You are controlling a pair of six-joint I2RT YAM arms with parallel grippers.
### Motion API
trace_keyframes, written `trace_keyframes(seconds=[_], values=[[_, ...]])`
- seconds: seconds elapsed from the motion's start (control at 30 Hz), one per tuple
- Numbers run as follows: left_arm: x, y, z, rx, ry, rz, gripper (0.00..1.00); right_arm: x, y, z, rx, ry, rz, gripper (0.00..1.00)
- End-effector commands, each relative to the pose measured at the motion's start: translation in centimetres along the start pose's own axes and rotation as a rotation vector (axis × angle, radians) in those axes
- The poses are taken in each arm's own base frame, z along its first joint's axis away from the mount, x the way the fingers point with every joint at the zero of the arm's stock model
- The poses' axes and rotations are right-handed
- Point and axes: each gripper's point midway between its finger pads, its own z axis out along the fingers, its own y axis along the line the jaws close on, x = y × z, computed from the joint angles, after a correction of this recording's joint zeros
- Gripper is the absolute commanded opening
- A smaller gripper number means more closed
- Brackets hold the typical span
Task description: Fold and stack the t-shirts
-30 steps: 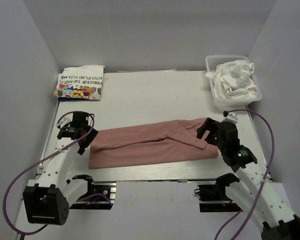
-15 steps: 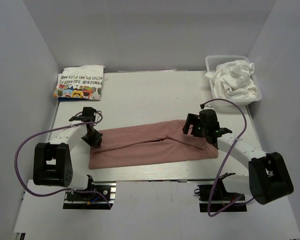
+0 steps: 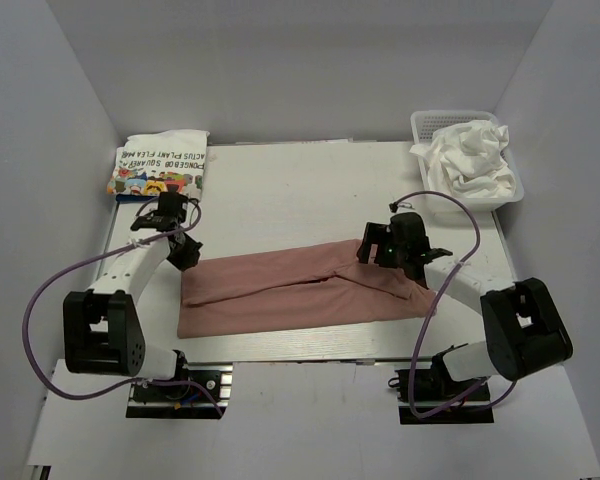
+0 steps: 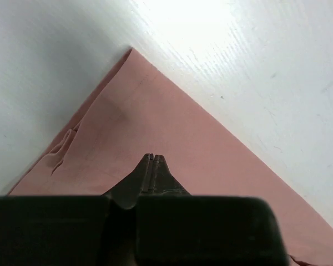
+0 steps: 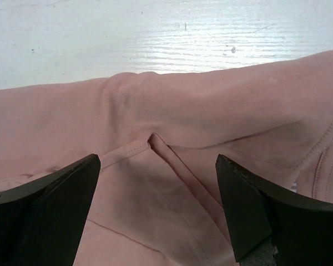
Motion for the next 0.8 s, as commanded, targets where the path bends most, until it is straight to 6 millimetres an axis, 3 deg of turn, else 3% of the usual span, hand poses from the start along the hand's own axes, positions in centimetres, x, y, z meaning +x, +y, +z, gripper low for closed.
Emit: trace_keyframes(seconds=[0.0,0.07,0.1,0.13,0.3,0.47,0.57,0.67,0.7,0.77], values=[[-0.3,0.3,-0.8,0.034,-0.041,0.017,0.00,-3.2,1.6,0.3,-0.044,-0.086,-0.047,0.90],[0.5,0.1,-0.5,0.058,-0.008,0.018,0.00,-3.5,2.1,0.7,-0.073,-0.082,-0.071,0.90],[1.3,0.4,0.1,0.057,0.017,0.038,0.00,-3.6,3.5,1.1,-0.104,-0.071,-0.087,0.90],[1.9,0.3,0.4,0.066,0.045,0.050,0.00,-3.5,2.7,1.6,-0.086,-0.054,-0.095,0.90],[4.9,2.6,3.0,-0.022,0.149,0.070,0.00,-2.3,3.7,3.0,-0.121,0.021,-0.109,0.89],[7.7,5.1,5.3,-0.102,0.235,0.085,0.00,-0.2,3.6,2.3,-0.105,0.082,-0.093,0.86],[8.2,5.8,6.2,-0.133,0.247,0.090,0.00,-0.5,2.7,1.5,-0.050,0.053,-0.102,0.86],[8.9,6.8,6.8,-0.184,0.274,0.100,0.00,-2.0,2.3,0.6,0.002,-0.003,-0.108,0.87],[8.6,6.4,6.8,-0.176,0.268,0.099,0.00,-1.4,1.9,0.3,0.020,0.019,-0.112,0.87],[8.8,6.6,6.9,-0.185,0.274,0.100,0.00,-2.1,1.9,-0.5,0.032,-0.014,-0.111,0.89]])
